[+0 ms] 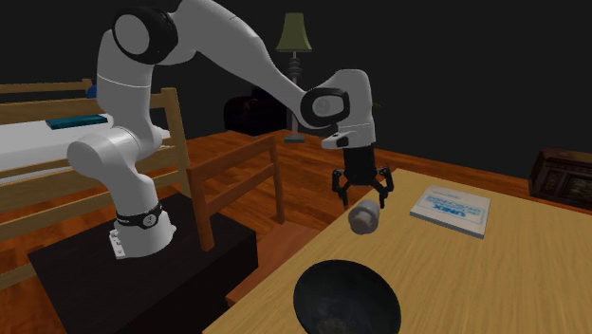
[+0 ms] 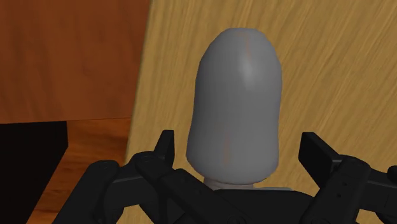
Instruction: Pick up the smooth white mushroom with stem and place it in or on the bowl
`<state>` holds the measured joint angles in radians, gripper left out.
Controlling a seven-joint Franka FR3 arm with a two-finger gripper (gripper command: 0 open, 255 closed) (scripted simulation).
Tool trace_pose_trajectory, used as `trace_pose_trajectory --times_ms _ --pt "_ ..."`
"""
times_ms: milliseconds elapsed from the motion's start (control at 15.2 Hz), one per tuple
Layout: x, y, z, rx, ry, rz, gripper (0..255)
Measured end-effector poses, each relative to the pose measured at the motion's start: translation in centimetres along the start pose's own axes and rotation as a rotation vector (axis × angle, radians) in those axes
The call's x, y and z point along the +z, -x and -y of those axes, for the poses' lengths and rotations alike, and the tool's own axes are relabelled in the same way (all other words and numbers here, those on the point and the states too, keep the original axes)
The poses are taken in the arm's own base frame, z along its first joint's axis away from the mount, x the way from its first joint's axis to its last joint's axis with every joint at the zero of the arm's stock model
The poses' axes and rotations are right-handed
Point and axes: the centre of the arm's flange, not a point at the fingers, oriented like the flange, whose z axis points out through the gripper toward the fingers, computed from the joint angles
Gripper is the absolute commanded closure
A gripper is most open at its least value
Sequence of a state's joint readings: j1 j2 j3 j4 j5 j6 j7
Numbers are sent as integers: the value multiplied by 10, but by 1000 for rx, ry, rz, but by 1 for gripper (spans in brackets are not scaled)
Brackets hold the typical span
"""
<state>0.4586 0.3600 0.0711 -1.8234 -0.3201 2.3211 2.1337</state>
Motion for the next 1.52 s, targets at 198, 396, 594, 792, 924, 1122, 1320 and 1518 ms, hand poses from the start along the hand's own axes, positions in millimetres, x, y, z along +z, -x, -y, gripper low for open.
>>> trace_pose_trajectory --times_ms 198,396,594,792,924,1122,1320,1518 --pt "17 1 1 7 1 -2 0" --pt "23 1 1 8 1 -2 0" --pt "24 1 1 9 1 -2 0" --pt "24 1 1 8 0 -2 255" --pt "24 1 1 9 0 -2 255" --pt "24 1 1 9 1 -2 255" --pt "24 1 1 9 1 -2 255" --pt "17 -1 2 8 1 -2 255"
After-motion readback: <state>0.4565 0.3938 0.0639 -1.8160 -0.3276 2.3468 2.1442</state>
